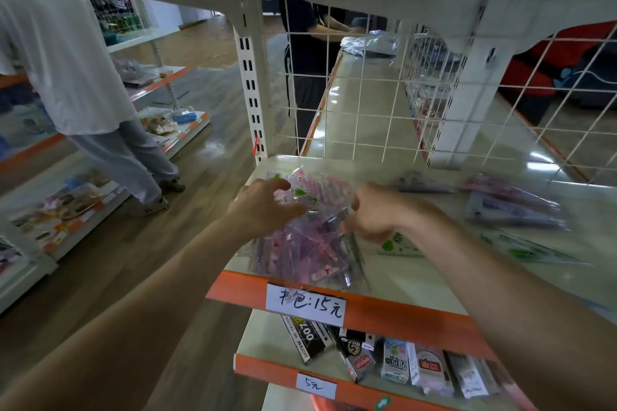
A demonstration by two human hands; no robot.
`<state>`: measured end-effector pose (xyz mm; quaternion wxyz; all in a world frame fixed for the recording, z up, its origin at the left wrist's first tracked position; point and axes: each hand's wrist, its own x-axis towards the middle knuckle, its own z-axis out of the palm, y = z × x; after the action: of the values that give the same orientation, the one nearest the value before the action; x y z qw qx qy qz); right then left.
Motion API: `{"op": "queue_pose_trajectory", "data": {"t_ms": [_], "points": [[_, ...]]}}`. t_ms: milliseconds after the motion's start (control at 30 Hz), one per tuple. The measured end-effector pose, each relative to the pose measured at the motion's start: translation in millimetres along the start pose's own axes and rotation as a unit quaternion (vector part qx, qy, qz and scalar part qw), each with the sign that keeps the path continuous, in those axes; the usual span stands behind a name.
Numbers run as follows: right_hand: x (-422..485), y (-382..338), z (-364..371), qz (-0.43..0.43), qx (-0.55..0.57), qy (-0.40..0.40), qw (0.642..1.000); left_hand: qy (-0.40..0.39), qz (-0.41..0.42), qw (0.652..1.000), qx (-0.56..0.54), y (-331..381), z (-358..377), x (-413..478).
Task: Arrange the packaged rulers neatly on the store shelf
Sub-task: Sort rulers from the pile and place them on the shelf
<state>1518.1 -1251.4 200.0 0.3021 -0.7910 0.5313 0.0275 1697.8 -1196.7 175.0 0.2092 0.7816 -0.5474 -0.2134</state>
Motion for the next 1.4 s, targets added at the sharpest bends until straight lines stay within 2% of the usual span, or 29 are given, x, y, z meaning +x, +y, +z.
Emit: {"op": "queue_pose_trajectory", "data": {"t_ms": [100,167,333,467,600,733,1000,1267,1400], "points": [[-18.4,-20.6,6.8,-0.004,-0.144,-0.067,0.987,-0.012,-0.003,0.999,0.034,0.0,5.6,-2.4],[-15.3,-26.2,14.0,-0.003,-0.156,-0.065,0.986,-0.003,-0.002,0.999,0.045,1.2,6.0,-2.9],[-6.5,-24.3,12.7,0.026,-0.059,-0.062,0.996,-0.018,-0.001,1.000,0.023,7.1,1.3,-5.4],[-5.9,-20.7,18.4,0.018,0.023,-0.051,0.998,-0.021,0.018,0.999,0.029,9.6,-1.5,-7.0],[-8.9,-9.1,24.0,0.047,0.147,-0.046,0.987,-0.040,0.028,0.999,0.004,10.8,-9.0,-10.8],[-12.5,-2.2,21.2,0.041,0.223,-0.007,0.974,-0.038,0.029,0.998,-0.042,11.2,-15.3,-14.6],[-27.4,8.9,14.7,0.009,0.239,0.078,0.968,-0.004,0.044,0.987,-0.152,14.0,-19.3,-19.3],[-28.2,13.2,20.4,-0.004,0.255,0.091,0.962,0.000,0.025,0.981,-0.194,16.4,-19.0,-18.3],[-24.2,14.9,21.5,-0.005,0.193,0.115,0.974,0.007,0.011,0.978,-0.206,15.4,-20.8,-19.0]]}}
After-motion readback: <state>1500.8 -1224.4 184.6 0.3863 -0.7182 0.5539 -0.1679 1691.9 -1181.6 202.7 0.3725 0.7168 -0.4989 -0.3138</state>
